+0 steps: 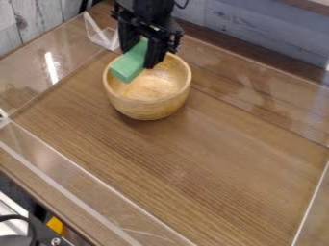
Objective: Put the green block in the brown bowl
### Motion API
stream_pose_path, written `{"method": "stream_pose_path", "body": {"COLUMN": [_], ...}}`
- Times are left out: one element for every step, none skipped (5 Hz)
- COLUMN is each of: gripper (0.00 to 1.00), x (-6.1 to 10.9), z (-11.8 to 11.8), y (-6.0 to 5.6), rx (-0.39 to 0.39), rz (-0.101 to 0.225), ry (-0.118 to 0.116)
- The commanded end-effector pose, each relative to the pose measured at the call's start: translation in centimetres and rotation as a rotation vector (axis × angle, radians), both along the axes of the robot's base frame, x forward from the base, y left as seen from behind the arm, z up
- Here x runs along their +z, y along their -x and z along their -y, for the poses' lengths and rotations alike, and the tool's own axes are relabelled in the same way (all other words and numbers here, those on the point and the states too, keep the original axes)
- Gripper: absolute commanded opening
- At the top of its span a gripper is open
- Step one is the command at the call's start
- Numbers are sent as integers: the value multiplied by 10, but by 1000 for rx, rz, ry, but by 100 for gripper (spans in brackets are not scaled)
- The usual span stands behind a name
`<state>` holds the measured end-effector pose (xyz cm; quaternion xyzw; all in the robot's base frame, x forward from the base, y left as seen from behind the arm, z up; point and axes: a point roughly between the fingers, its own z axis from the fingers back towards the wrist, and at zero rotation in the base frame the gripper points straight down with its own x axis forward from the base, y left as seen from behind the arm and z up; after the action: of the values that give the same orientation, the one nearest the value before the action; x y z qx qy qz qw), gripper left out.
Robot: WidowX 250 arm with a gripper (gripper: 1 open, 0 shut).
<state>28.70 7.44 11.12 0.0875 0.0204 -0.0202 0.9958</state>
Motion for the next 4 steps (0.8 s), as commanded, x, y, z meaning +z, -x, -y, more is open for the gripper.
{"method": "stream_pose_path", "body": {"gripper": [0, 100, 100, 100], "x": [11, -9, -17, -13], "z": [-8, -4, 3, 5], "y": [-8, -14, -15, -18], "rx": [-69, -107, -143, -138], "rz": [29, 25, 35, 41], "ry": [-14, -17, -10, -2]}}
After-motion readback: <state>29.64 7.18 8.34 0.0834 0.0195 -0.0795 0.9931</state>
